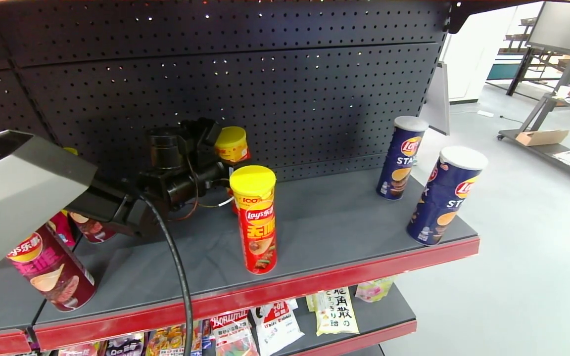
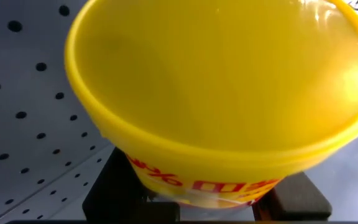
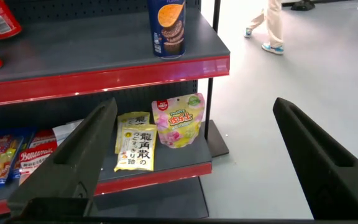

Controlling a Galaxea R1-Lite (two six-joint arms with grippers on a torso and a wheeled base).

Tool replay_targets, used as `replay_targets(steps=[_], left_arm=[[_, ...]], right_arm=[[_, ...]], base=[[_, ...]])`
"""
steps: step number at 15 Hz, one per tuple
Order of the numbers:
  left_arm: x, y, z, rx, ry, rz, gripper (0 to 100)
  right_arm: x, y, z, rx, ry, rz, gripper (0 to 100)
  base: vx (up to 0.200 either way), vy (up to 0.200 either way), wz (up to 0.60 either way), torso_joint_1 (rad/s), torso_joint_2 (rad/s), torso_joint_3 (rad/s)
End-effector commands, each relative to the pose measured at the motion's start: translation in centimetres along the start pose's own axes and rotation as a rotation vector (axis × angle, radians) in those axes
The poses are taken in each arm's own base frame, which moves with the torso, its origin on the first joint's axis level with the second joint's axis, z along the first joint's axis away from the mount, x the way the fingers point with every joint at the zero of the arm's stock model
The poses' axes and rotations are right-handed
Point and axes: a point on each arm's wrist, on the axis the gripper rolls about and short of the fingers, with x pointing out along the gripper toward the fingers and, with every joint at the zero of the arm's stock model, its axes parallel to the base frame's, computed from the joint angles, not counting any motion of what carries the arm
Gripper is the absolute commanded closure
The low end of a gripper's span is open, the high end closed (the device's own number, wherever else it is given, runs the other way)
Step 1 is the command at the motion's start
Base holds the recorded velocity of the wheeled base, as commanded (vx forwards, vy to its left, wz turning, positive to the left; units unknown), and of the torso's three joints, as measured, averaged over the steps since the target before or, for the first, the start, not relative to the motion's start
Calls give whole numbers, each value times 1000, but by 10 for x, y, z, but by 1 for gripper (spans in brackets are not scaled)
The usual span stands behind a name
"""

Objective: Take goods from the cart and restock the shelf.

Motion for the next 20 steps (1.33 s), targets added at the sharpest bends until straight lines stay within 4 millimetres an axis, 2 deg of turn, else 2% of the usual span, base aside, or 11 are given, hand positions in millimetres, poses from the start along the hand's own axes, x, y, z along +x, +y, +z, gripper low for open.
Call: replay_targets(steps=[1, 14, 15, 20], left_arm=[[-1, 0, 3, 0, -2, 0, 100], [-1, -3, -6, 14, 64, -77, 100], [-1, -2, -7, 16, 67, -75, 0], [-1, -2, -6, 13, 66, -76, 0]], right_arm=[[0, 0, 0, 0, 0, 2, 0], [0, 0, 0, 0, 0, 0, 0], [0, 0, 0, 0, 0, 0, 0], [0, 0, 0, 0, 0, 2, 0]], base=[[0, 0, 0, 0, 0, 0], [0, 0, 0, 0, 0, 0], [0, 0, 0, 0, 0, 0], [0, 0, 0, 0, 0, 0]])
